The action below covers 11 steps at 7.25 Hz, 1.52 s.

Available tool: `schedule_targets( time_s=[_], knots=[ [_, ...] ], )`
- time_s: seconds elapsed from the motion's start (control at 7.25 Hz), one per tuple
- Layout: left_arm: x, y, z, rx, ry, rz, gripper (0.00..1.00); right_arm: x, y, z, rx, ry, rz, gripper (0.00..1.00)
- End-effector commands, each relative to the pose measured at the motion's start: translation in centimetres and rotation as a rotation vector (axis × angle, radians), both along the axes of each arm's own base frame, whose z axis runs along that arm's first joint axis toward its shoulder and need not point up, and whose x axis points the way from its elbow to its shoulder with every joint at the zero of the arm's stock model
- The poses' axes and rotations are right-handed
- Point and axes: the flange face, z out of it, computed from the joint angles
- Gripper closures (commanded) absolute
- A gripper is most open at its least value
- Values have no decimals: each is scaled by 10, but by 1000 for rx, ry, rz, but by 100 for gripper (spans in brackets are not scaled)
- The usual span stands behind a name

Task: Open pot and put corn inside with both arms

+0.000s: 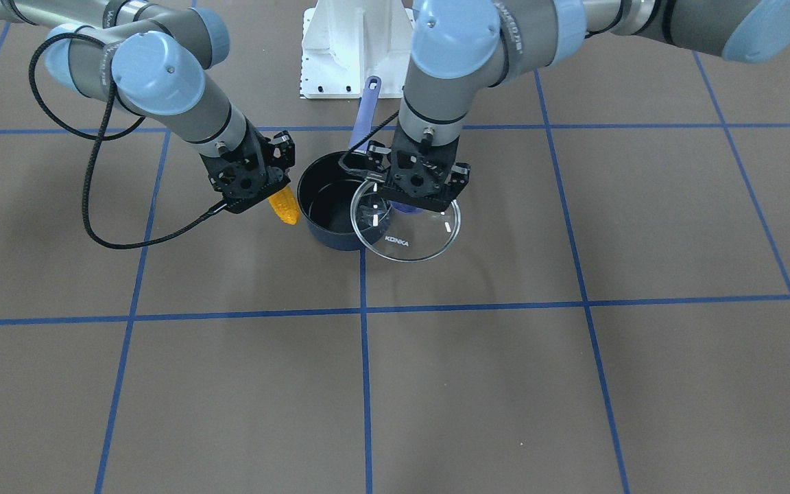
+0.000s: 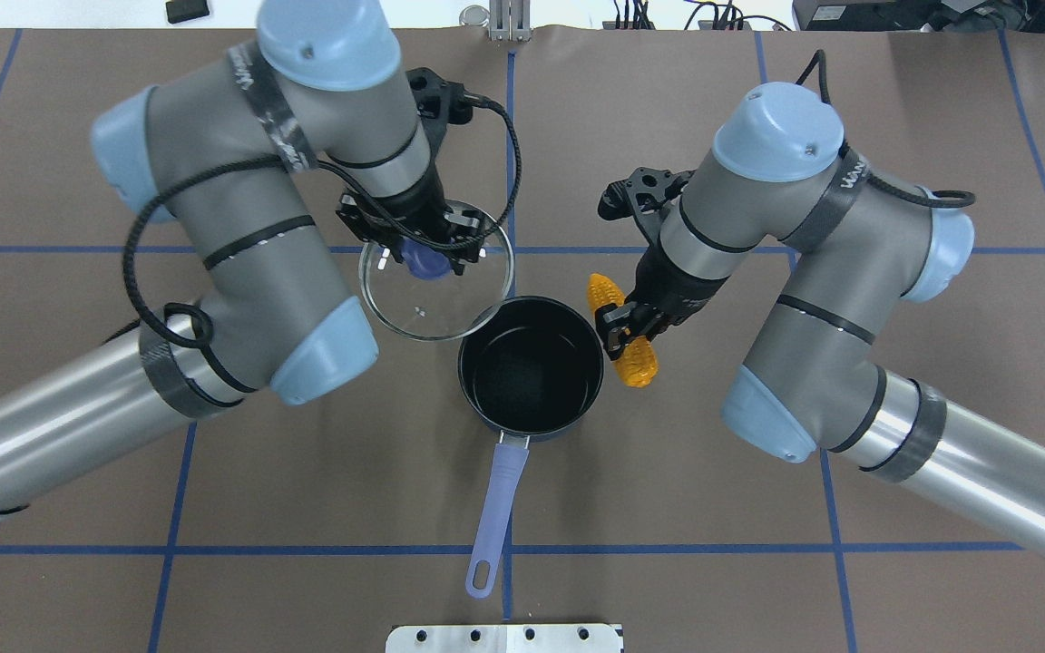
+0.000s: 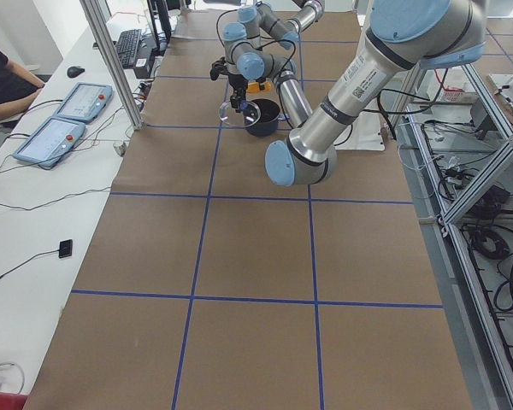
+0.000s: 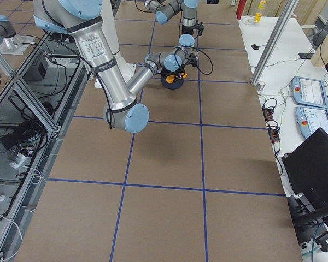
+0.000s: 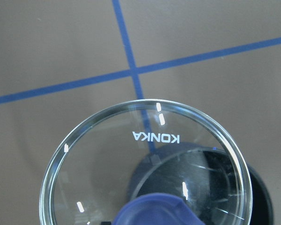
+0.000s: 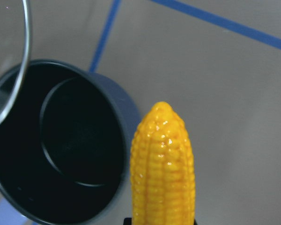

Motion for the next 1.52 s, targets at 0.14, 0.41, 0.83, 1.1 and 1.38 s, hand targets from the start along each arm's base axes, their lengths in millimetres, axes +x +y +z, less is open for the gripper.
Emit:
schedule_targets(
  time_s=[0.14, 0.41, 0.83, 1.1, 1.38],
  knots=[
    [-73, -41, 67, 63, -28, 43, 37, -68, 33, -39, 33, -37, -13, 56],
    [-109, -53, 115, 112, -70, 80, 37, -67, 37, -54, 28, -53, 0, 0],
    [-177, -47, 249, 147, -115, 127, 37, -3, -6, -76, 33, -106, 72, 0],
    [-182, -40, 297, 102, -141, 137, 36, 84, -40, -64, -5, -131, 139, 0],
    [-178, -28, 343, 41, -80, 256, 35, 163, -88, -44, -49, -106, 268, 0]
  ],
)
